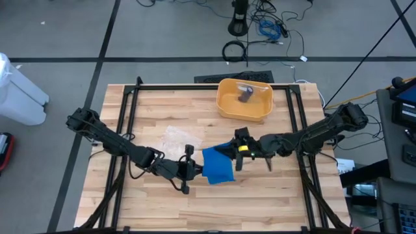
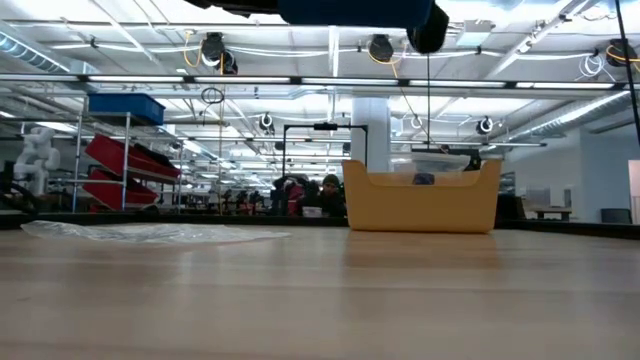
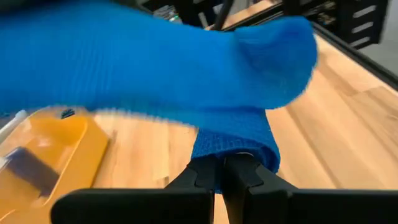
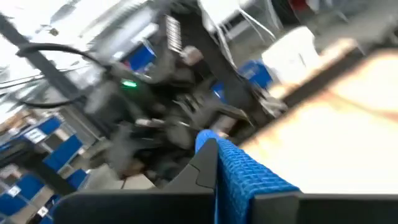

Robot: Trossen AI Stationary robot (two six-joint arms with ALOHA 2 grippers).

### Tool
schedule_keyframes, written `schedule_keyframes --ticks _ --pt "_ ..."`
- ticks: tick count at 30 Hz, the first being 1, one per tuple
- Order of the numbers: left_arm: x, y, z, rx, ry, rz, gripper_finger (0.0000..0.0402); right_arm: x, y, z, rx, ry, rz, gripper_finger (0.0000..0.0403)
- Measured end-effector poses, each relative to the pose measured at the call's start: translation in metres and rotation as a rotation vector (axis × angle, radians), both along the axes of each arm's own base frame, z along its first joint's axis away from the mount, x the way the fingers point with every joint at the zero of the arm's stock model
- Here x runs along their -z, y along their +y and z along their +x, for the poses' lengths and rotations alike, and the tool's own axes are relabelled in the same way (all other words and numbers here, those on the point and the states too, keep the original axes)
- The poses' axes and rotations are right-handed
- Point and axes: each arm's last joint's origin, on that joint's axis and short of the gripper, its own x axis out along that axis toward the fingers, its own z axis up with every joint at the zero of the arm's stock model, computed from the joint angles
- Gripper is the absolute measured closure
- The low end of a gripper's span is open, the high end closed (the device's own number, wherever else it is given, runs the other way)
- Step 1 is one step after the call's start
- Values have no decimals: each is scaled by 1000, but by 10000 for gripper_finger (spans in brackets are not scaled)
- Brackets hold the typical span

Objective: Roll bandage
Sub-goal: Roll the blue bandage

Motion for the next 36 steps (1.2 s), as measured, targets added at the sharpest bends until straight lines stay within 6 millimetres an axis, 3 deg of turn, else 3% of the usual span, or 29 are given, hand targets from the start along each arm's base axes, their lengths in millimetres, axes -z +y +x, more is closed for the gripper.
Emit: schedule_keyframes --ticks 7,14,22,36 --pt "-1 -10 -4 74 -3 13 394 27 -10 -1 41 259 153 340" --pt "-2 -12 -4 109 -14 16 394 27 -7 -1 -182 283 155 296" --pt "-2 -19 -7 148 -14 28 394 41 -13 -7 -145 450 12 289" --pt "-6 -25 -9 187 -61 58 394 36 -7 -6 -389 437 224 289"
